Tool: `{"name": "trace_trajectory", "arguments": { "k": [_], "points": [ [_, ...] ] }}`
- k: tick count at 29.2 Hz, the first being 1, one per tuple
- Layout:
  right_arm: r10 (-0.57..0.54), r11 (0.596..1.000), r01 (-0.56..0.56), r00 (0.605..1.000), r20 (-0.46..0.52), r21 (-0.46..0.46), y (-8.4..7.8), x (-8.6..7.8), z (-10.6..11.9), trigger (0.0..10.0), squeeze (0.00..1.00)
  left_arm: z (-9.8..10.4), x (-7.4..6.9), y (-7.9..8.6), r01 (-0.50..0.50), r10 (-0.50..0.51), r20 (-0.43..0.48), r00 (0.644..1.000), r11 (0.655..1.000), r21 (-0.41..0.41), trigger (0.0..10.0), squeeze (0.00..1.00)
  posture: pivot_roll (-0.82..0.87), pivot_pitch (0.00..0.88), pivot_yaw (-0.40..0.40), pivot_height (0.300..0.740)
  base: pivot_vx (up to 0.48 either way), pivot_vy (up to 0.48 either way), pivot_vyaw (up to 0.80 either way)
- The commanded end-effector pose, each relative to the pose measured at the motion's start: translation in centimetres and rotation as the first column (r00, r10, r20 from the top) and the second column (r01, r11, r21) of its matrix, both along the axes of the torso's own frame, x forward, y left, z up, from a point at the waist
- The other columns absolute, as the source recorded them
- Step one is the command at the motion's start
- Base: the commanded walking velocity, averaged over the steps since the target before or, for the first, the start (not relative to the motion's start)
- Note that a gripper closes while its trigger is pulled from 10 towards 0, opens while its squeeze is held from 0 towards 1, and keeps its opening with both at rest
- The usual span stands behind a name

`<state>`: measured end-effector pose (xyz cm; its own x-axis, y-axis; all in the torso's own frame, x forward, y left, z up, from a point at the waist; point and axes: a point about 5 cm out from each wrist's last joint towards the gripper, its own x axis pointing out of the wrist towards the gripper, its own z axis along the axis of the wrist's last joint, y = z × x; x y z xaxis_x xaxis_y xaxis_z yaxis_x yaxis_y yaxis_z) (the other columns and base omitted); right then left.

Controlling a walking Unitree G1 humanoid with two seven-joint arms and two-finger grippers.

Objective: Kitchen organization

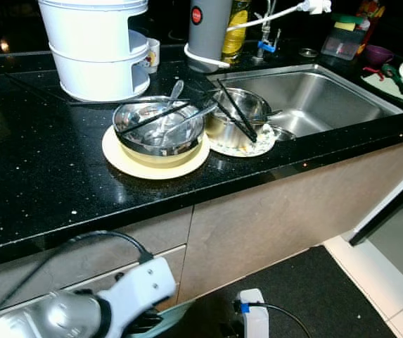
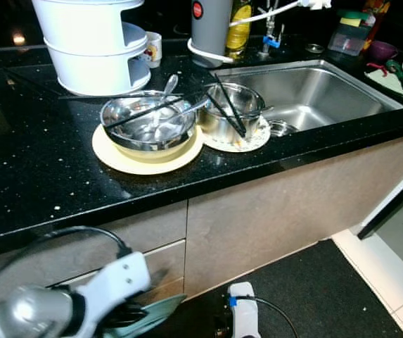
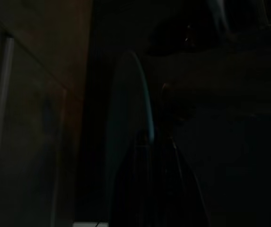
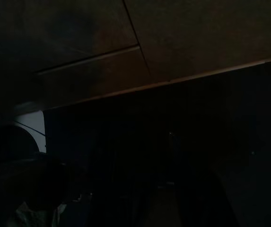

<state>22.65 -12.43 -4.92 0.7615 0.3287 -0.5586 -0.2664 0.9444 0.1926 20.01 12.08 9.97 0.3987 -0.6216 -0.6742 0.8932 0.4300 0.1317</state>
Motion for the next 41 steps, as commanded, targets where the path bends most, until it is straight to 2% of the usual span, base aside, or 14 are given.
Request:
{"name": "trace_trajectory", "arguments": {
  "k": [1, 5, 11, 17, 21, 27, 30, 31, 33, 34, 36, 37, 39, 41],
  "points": [
    [0.004, 1.000, -0.005, 0.999, -0.039, -0.023, -0.4, -0.9, -0.7, 10.0, 0.00, -1.2, -0.1, 0.0, 0.013, -0.014, 0.013, 1.000, 1.000, 0.028, 0.0, 0.00, 0.03, 0.174, -0.079, 0.740, 0.000, 0.000, 0.00],
    [0.029, 0.997, -0.032, 0.999, -0.045, -0.067, -0.6, -1.2, -1.0, 10.0, 0.00, -5.6, 0.4, -1.2, -0.014, 0.012, 0.045, 0.999, 1.000, 0.025, 0.0, 0.00, 0.01, 0.171, -0.075, 0.740, 0.000, 0.000, 0.00],
    [0.035, 0.993, -0.039, 0.999, -0.037, -0.115, -1.1, -1.3, -1.0, 10.0, 0.00, -8.5, 0.9, -1.2, -0.061, 0.058, 0.072, 0.996, 0.997, 0.047, 0.0, 0.00, -0.01, 0.168, -0.071, 0.740, 0.000, 0.000, 0.00],
    [0.048, 0.986, -0.050, 0.999, -0.015, -0.158, -1.5, -1.2, -0.9, 10.0, 0.00, -12.3, 1.1, -0.2, -0.215, 0.201, 0.156, 0.967, 0.973, 0.079, 0.0, 0.00, -0.02, 0.163, -0.069, 0.740, 0.000, 0.000, 0.00],
    [0.051, 0.985, -0.051, 0.999, -0.007, -0.165, -1.5, -1.1, -0.9, 10.0, 0.00, -13.1, 1.2, 0.4, -0.288, 0.274, 0.167, 0.947, 0.955, 0.071, 0.0, 0.00, -0.03, 0.161, -0.069, 0.740, 0.000, 0.000, 0.00],
    [0.092, 0.978, -0.079, 0.994, 0.058, -0.194, -1.4, -0.6, -0.3, 10.0, 0.00, -13.9, 0.7, 1.7, -0.394, 0.396, 0.189, 0.899, 0.918, -0.050, 0.0, 0.00, -0.04, 0.155, -0.074, 0.740, 0.000, 0.000, 0.00],
    [0.107, 0.977, -0.091, 0.992, 0.071, -0.195, -1.3, -0.4, -0.1, 10.0, 0.00, -13.8, 0.7, 1.5, -0.377, 0.385, 0.190, 0.903, 0.923, -0.078, 0.0, 0.00, -0.05, 0.145, -0.078, 0.740, 0.000, 0.000, 0.00],
    [0.169, 0.972, -0.151, 0.981, 0.093, -0.178, -0.9, -0.2, 0.3, 10.0, 0.00, -13.5, 0.7, 0.8, -0.293, 0.309, 0.200, 0.930, 0.950, -0.108, 0.0, 0.00, -0.05, 0.139, -0.081, 0.740, 0.000, 0.000, 0.00],
    [0.204, 0.969, -0.185, 0.973, 0.106, -0.161, -0.7, -0.1, 0.5, 10.0, 0.00, -13.5, 0.7, 0.4, -0.246, 0.265, 0.208, 0.942, 0.963, -0.109, 0.0, 0.00, -0.05, 0.138, -0.081, 0.740, 0.000, 0.000, 0.00],
    [0.225, 0.967, -0.207, 0.968, 0.114, -0.149, -0.6, -0.1, 0.6, 10.0, 0.16, -13.5, 0.7, 0.3, -0.219, 0.237, 0.213, 0.948, 0.970, -0.107, 0.0, 0.00, -0.05, 0.138, -0.081, 0.740, 0.000, 0.000, 0.00],
    [0.271, 0.960, -0.257, 0.953, 0.134, -0.112, -0.2, -0.2, 0.8, 10.0, 0.16, -13.4, 0.7, 0.0, -0.180, 0.201, 0.227, 0.953, 0.977, -0.113, 0.0, 0.00, -0.05, 0.138, -0.081, 0.740, 0.000, 0.000, 0.00],
    [0.341, 0.939, -0.328, 0.927, 0.158, -0.107, 0.2, -0.3, 1.1, 10.0, 1.00, -13.3, 0.7, 0.0, -0.158, 0.181, 0.237, 0.955, 0.981, -0.113, 0.0, 0.00, -0.05, 0.138, -0.081, 0.740, 0.000, 0.000, 0.00],
    [0.391, 0.920, -0.378, 0.904, 0.173, -0.107, 0.5, -0.4, 1.3, 10.0, 1.00, -13.3, 0.7, -0.1, -0.143, 0.167, 0.245, 0.955, 0.983, -0.115, 0.0, 0.00, -0.06, 0.134, -0.077, 0.740, 0.000, 0.000, 0.00],
    [0.563, 0.826, -0.542, 0.804, 0.193, -0.152, 1.4, -1.0, 1.5, 10.0, 1.00, -13.3, 0.6, -0.1, -0.086, 0.109, 0.267, 0.957, 0.992, -0.095, 0.0, 0.00, -0.06, 0.132, -0.075, 0.740, 0.000, 0.000, 0.00]
  ]
}}
